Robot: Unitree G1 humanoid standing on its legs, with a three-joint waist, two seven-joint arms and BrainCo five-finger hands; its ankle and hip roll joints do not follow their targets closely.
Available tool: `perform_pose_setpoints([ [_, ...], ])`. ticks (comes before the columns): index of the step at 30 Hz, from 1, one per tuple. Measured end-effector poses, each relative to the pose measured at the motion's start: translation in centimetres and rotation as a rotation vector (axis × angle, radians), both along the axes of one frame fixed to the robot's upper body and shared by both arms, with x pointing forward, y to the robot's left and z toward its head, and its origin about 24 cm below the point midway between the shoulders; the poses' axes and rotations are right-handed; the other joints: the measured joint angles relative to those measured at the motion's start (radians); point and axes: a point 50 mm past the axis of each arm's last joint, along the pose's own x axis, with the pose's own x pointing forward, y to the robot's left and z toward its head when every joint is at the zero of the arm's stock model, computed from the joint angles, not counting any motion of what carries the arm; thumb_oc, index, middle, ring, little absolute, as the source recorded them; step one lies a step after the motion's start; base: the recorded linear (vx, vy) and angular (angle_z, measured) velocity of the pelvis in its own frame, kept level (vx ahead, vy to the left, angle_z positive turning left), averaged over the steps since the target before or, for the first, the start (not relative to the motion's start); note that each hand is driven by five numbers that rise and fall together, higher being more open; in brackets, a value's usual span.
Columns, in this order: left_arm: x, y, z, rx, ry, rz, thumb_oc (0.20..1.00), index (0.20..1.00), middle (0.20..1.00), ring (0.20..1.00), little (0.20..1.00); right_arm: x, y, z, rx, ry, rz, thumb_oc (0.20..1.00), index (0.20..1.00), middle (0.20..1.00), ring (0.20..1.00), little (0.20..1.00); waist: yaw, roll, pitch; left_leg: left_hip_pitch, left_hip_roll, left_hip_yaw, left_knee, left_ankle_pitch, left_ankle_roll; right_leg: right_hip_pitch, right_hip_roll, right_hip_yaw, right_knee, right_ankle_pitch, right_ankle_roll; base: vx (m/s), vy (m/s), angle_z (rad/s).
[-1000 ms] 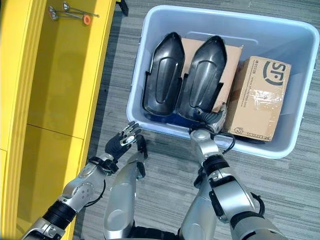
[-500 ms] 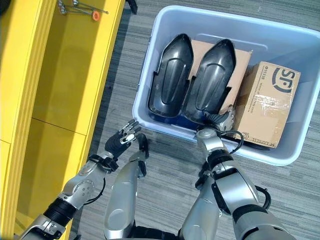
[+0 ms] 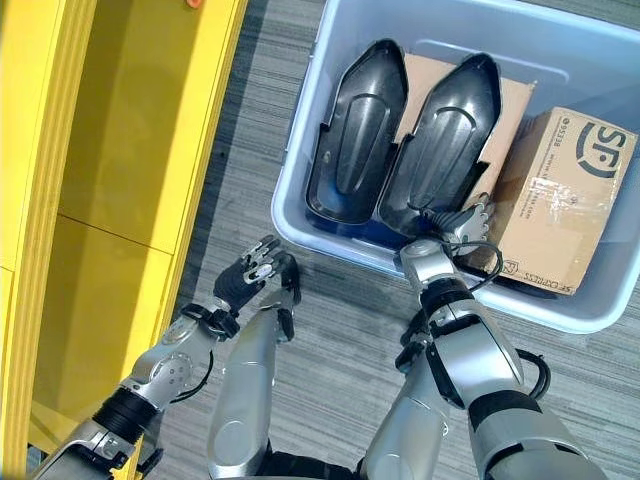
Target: Move parts from the plastic box to the shelf.
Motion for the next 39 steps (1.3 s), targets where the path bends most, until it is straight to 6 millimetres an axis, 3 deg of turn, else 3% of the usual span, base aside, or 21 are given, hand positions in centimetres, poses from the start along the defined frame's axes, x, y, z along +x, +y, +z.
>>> perform_pose_setpoints([
  [7,0.3,-0.4,0.1,-0.042,-0.002,0.036,1.0,1.0,1.0,1.0,1.0,0.4,-0.5,2.3,0.039,-0.094,-0.066,1.0,1.0,1.0,1.0,1.0,-0.002,-0.002,-0.017,-0.108,-0.008,-0.011,0.043,-0.015,0.008,-0.089,-0.014,0.002,0.007,-0.002,0.004,0.02,0.065,0.0],
  [12,0.4,-0.4,0.3,-0.051,-0.013,0.059,1.0,1.0,1.0,1.0,1.0,0.3,-0.5,2.6,0.066,-0.134,-0.108,1.0,1.0,1.0,1.0,1.0,0.001,-0.008,-0.041,-0.165,-0.013,-0.031,0.065,-0.017,0.009,-0.132,-0.013,0.001,0.022,-0.002,0.004,0.02,0.023,0.04],
  [13,0.4,-0.5,0.3,-0.053,-0.013,0.06,1.0,1.0,1.0,1.0,1.0,0.3,-0.5,2.7,0.068,-0.138,-0.113,0.542,0.542,0.542,0.542,0.542,0.002,-0.008,-0.041,-0.168,-0.013,-0.031,0.065,-0.017,0.01,-0.137,-0.014,0.002,0.026,-0.002,0.004,0.0,0.0,0.0],
  [14,0.4,-0.5,0.3,-0.055,-0.015,0.06,1.0,1.0,1.0,1.0,1.0,0.4,-0.4,2.7,0.069,-0.139,-0.113,0.2,0.2,0.2,0.2,0.2,0.003,-0.007,-0.041,-0.169,-0.012,-0.031,0.066,-0.017,0.01,-0.141,-0.015,0.003,0.032,-0.002,0.004,0.0,0.0,0.0],
  [28,0.1,-1.6,-0.2,-0.057,-0.016,0.018,1.0,1.0,1.0,1.0,1.0,-0.2,-2.8,4.7,-0.143,-0.138,-0.236,0.2,0.2,0.2,0.2,0.2,0.014,-0.002,-0.052,-0.237,0.001,-0.052,0.095,-0.014,0.002,-0.235,-0.011,0.016,0.105,-0.024,-0.008,0.0,-0.028,-0.01],
  [39,-0.3,-1.2,-1.0,-0.055,-0.036,-0.029,1.0,1.0,1.0,1.0,1.0,-0.5,-4.1,4.0,-0.263,-0.014,-0.22,0.2,0.2,0.2,0.2,0.2,0.021,0.008,-0.088,-0.234,-0.007,-0.045,0.095,-0.014,0.002,-0.249,-0.013,0.04,0.106,-0.024,-0.007,-0.03,-0.045,0.0],
])
